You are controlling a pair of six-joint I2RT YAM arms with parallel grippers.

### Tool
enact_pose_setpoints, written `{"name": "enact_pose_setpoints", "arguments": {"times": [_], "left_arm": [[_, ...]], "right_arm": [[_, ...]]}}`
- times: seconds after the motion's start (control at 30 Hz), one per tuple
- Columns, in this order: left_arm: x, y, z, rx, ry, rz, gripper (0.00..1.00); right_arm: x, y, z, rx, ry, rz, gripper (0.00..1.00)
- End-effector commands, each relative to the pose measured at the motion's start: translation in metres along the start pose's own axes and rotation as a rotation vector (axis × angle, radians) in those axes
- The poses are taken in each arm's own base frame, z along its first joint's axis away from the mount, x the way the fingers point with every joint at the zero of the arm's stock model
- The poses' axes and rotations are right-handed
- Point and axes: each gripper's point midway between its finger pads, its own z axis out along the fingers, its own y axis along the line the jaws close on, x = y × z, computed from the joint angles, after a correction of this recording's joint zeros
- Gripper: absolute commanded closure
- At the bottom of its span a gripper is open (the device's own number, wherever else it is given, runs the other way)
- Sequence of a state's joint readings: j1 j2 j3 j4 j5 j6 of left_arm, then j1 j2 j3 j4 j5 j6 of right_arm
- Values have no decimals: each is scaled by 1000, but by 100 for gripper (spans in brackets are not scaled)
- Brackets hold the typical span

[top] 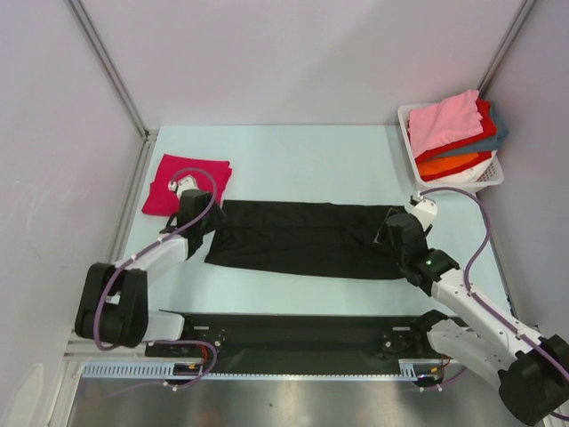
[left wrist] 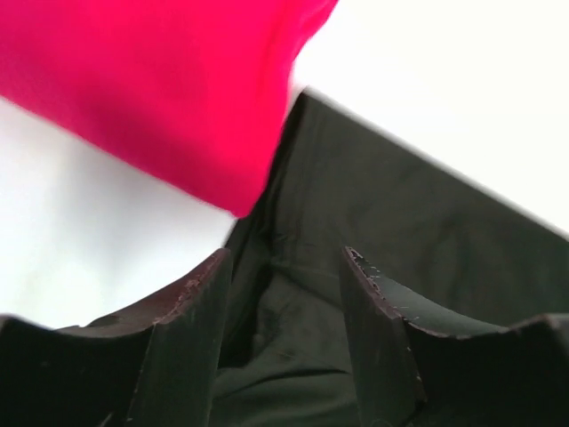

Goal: Fold and stack the t-shirts
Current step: Fold the tshirt

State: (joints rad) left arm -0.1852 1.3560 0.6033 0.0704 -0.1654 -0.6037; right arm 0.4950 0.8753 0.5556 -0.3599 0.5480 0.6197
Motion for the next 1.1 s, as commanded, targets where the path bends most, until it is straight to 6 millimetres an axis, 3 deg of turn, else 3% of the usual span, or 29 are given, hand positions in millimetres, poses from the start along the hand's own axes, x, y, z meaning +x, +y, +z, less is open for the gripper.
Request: {"name": "enact_pose_setpoints", "arguments": {"times": [0.0,0.1,0.2,0.3,0.33,0.4,0.43,0.47,0.53,0.57,0.6,0.63,0.7,0.8,0.83,0.9,1.03,1.07], "left_arm": [[-42,-28,-22,74,-144,-17,43],[-47,-41,-30,93,-140,24,43],[-47,-72,-33,151,-113,73,43],[-49,-121,-38,248,-101,104,43],[-40,-140,-42,292,-79,126,43],[-23,-160,-31,316,-27,147,43],[-21,-185,-35,367,-17,161,43],[-3,-194,-23,376,37,179,43],[7,-227,-23,440,71,188,44],[15,-239,-23,475,103,188,44],[34,-242,-7,462,153,203,45],[34,-260,-9,497,159,202,46],[54,-278,2,533,230,193,46],[69,-300,8,584,293,177,46],[84,-298,19,572,328,180,47],[92,-306,22,586,349,176,47],[107,-304,37,561,378,176,47],[118,-293,44,513,407,185,47]], "right_arm": [[-24,14,6,-11,-79,29,34],[-32,29,12,-32,-61,-9,35],[-32,50,28,-104,15,-25,36],[-29,61,46,-160,78,-11,37],[-36,63,52,-176,66,15,37],[-27,72,59,-245,116,36,37],[-25,74,62,-266,128,50,36],[-26,74,70,-283,130,79,35],[-25,91,72,-406,140,110,34],[-19,92,76,-433,172,127,33],[-16,92,79,-443,179,134,33],[-15,93,82,-451,176,139,33],[-6,93,89,-454,198,131,33],[2,93,99,-462,207,121,34],[1,95,102,-480,198,119,34],[7,94,106,-485,205,110,35],[22,96,110,-509,245,107,39],[26,97,107,-517,265,114,40]]}}
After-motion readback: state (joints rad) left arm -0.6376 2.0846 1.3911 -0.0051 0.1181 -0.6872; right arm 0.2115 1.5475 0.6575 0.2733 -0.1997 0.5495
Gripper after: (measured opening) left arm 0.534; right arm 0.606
